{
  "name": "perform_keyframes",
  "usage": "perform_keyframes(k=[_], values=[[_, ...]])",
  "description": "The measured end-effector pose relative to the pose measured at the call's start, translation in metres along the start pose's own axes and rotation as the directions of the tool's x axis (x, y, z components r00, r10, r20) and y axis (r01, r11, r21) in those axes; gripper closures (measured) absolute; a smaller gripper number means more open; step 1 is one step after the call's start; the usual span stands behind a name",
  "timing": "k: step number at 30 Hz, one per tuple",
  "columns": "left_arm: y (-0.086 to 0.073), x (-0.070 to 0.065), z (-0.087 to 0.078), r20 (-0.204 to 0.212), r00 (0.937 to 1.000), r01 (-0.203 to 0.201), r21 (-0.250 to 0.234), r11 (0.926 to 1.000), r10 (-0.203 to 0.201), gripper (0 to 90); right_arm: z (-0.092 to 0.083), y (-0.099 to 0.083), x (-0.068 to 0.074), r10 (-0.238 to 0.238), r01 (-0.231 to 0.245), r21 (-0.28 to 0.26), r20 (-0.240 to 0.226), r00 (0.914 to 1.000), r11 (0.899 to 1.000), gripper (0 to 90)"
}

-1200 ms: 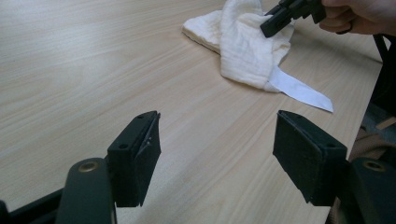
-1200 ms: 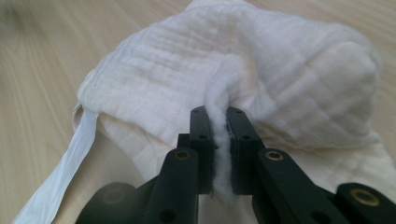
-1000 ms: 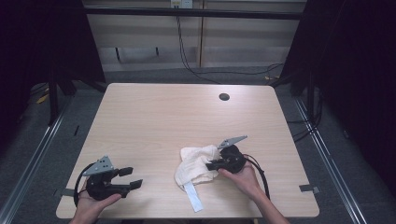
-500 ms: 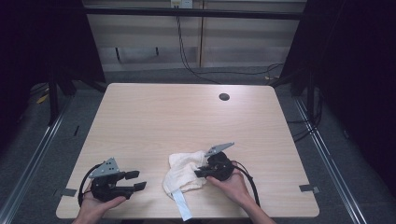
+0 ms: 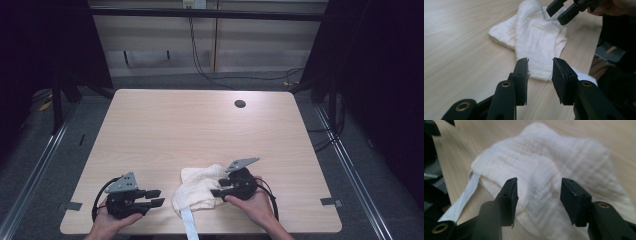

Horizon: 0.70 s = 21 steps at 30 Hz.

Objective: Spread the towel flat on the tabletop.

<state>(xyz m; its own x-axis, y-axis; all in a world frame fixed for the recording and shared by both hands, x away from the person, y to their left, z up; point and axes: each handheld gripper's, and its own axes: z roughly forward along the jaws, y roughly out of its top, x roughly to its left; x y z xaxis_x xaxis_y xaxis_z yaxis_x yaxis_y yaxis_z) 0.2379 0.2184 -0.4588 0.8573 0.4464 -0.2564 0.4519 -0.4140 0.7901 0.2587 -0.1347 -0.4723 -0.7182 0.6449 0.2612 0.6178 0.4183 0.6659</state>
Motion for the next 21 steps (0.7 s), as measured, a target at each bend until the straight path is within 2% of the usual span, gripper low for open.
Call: perform_keyframes(k=[1,2,3,5,8,9,10,12,16,18,19,21], values=[[0.0,0.0,0.0,0.0,1.0,0.0,0.0,1.0,0.0,65.3,0.0,0.0,0.0,0.0,0.0,0.0,0.0,1.0,1.0,47.1],[0.002,0.0,0.002,-0.009,0.9999,-0.007,0.01,0.9999,0.007,65.0,-0.015,0.0,-0.004,0.021,-0.021,-0.045,0.006,0.9998,0.999,46.7],[0.008,0.001,0.008,-0.026,0.9988,-0.04,0.034,0.9986,0.04,64.3,-0.022,0.0,-0.006,0.027,-0.026,-0.063,0.019,0.9995,0.998,46.7],[0.015,0.004,0.017,-0.001,0.9997,-0.025,0.033,0.9992,0.025,64.0,-0.036,-0.003,-0.011,0.037,-0.034,-0.078,0.045,0.9983,0.996,46.7],[0.022,0.0,0.03,0.02,0.9979,-0.062,0.041,0.9973,0.061,67.1,-0.05,-0.013,-0.021,0.059,-0.053,-0.096,0.061,0.9964,0.994,47.7],[0.022,0.0,0.03,0.02,0.9979,-0.062,0.041,0.9973,0.061,69.2,-0.053,-0.017,-0.023,0.06,-0.053,-0.106,0.066,0.9961,0.993,47.9],[0.02,-0.005,0.037,0.063,0.9945,-0.086,0.05,0.995,0.083,72.7,-0.055,-0.023,-0.026,0.069,-0.06,-0.118,0.072,0.995,0.991,47.9],[0.014,-0.008,0.043,0.078,0.992,-0.106,0.08,0.9912,0.1,75.1,-0.056,-0.033,-0.034,0.096,-0.086,-0.136,0.073,0.9927,0.987,47.9],[0.006,-0.011,0.05,0.072,0.9904,-0.126,0.126,0.984,0.117,72.5,-0.059,-0.042,-0.042,0.139,-0.128,-0.141,0.076,0.9874,0.982,47.4],[0.006,-0.009,0.052,0.077,0.992,-0.109,0.125,0.9862,0.1,69.9,-0.057,-0.043,-0.042,0.13,-0.119,-0.137,0.077,0.9885,0.983,47.2],[0.006,-0.008,0.052,0.078,0.9906,-0.122,0.136,0.9831,0.112,68.2,-0.056,-0.044,-0.042,0.128,-0.118,-0.128,0.074,0.9889,0.985,47.1],[0.006,-0.007,0.053,0.08,0.9907,-0.12,0.136,0.9834,0.11,66.7,-0.053,-0.044,-0.042,0.12,-0.111,-0.112,0.076,0.9899,0.988,47.1]])
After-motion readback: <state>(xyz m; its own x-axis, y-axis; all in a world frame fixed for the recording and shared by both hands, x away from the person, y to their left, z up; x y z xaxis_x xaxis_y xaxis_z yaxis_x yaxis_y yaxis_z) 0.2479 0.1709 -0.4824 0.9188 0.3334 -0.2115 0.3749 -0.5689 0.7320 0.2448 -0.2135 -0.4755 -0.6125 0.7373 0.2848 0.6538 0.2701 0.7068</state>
